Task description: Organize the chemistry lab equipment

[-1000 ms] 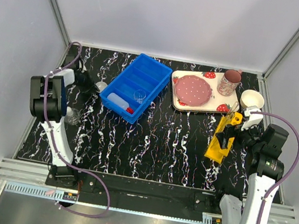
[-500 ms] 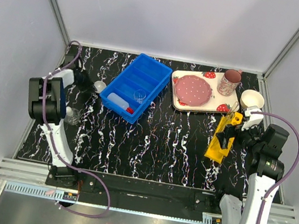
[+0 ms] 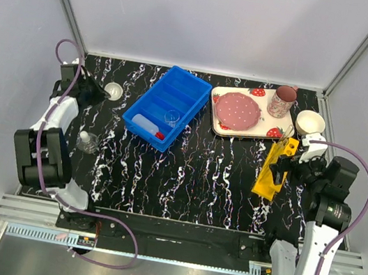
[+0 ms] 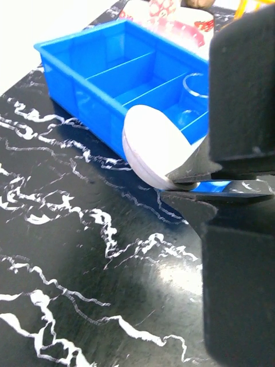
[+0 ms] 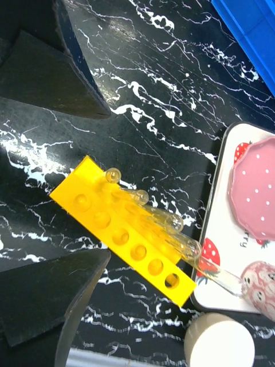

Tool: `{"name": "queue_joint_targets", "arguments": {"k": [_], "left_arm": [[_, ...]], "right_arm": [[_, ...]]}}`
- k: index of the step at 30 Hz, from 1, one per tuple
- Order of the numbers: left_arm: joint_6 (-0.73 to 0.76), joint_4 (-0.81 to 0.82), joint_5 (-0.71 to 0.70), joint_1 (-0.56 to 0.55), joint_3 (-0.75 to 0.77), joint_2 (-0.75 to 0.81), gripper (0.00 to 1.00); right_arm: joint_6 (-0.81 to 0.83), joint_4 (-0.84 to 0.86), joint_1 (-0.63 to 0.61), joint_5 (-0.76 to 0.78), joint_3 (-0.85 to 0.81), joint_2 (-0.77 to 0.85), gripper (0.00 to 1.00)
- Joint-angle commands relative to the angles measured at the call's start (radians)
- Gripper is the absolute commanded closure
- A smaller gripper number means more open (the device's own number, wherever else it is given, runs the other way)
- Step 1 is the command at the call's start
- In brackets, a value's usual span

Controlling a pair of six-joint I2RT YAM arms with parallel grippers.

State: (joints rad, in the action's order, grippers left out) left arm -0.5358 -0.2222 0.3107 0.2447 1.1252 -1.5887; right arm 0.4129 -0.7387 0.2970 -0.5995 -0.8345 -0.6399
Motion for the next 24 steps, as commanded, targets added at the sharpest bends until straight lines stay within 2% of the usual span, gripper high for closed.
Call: {"name": "queue_joint_targets", "arguments": {"k": [1, 7, 12, 13, 17, 21, 22, 24], "left_arm": [[-0.088, 0.15, 0.091, 0.001, -0.093, 0.122, 0.98], [-0.165, 0.26, 0.188, -0.088, -0.202, 0.272, 0.98], [-0.208, 0.311, 0.196, -0.251, -0.266, 0.397, 0.97], [-0.216, 0.316, 0.185, -0.322, -0.271, 0.412, 0.97], [-0.291, 0.397, 0.127, -0.496, -0.326, 0.479, 0.97], [-0.352, 0.44, -0.017, -0.694, -0.335, 0.49, 0.97], [-0.355, 0.443, -0.045, -0.773, -0.332, 0.487, 0.97], [-0.366, 0.446, -0.128, -0.847, -0.321, 0.47, 0.97]], "right_arm": [[0.081, -0.088, 0.005, 0.069, -0.151, 0.013, 0.0], [0.109, -0.241, 0.005, 0.0, -0.345, -0.038, 0.0], [0.119, -0.358, 0.005, -0.15, -0.477, -0.11, 0.0], [0.118, -0.367, 0.004, -0.17, -0.486, -0.119, 0.0], [0.067, -0.392, 0.004, -0.296, -0.499, -0.184, 0.0], [0.044, -0.468, -0.005, -0.5, -0.512, -0.288, 0.03], [0.065, -0.497, -0.019, -0.523, -0.52, -0.311, 0.04], [0.073, -0.527, -0.054, -0.514, -0.529, -0.365, 0.08]]}}
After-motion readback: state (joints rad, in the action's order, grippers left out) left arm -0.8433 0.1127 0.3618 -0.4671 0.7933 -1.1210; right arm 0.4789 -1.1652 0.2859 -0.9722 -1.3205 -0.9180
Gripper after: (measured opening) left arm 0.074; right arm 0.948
